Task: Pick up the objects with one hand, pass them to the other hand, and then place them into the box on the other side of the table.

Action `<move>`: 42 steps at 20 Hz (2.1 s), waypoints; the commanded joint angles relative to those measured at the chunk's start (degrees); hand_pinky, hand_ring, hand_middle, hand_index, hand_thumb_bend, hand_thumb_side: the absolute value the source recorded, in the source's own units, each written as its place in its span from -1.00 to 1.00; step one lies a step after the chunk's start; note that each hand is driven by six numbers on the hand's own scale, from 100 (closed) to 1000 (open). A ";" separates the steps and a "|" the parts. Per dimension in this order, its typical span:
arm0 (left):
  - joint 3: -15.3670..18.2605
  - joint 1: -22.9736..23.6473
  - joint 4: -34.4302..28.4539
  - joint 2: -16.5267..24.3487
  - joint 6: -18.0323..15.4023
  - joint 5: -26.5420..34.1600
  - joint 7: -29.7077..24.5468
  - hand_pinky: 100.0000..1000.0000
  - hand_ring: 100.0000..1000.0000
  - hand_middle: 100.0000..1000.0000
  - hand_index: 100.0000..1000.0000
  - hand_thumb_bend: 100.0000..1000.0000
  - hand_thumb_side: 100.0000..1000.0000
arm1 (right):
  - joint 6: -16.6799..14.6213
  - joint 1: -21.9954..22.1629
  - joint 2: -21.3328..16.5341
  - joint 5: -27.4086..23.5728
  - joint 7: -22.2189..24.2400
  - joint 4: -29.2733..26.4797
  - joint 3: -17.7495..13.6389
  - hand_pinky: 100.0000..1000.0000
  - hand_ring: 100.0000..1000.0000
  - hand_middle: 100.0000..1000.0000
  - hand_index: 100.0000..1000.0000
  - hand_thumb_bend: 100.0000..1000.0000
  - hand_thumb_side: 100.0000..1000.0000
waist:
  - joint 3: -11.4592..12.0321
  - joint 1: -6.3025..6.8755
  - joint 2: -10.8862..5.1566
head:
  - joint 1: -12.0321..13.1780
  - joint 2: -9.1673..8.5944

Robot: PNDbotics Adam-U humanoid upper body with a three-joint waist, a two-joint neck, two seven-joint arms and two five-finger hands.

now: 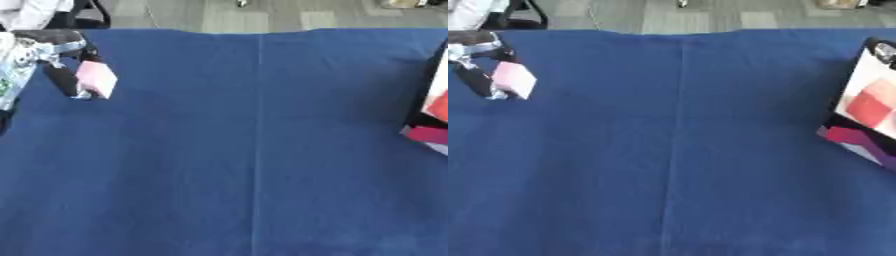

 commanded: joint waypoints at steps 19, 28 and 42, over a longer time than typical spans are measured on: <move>-3.19 4.01 -15.48 1.90 13.32 27.78 11.30 0.47 0.19 -0.16 -0.15 -1.00 -1.00 | 1.27 -8.58 -0.32 2.93 6.77 -9.02 3.41 0.84 0.63 0.56 0.74 -0.14 -0.88 | 0.03 0.19 -3.68 | -4.76 0.18; -3.66 4.96 -16.03 -2.65 16.21 30.11 17.50 0.46 0.16 -0.19 -0.13 -1.00 -1.00 | 3.13 -16.18 4.35 9.23 14.05 -11.23 7.91 0.83 0.64 0.57 0.74 -0.10 -0.89 | 0.06 -0.02 -4.09 | -6.36 0.62; -5.20 5.62 -18.38 -8.28 15.98 28.81 23.06 0.45 0.14 -0.20 -0.12 -1.00 -1.00 | 1.85 -22.15 12.80 19.58 22.43 -6.97 13.54 0.83 0.66 0.58 0.73 -0.03 -0.87 | 0.42 -0.54 -4.45 | -8.39 1.22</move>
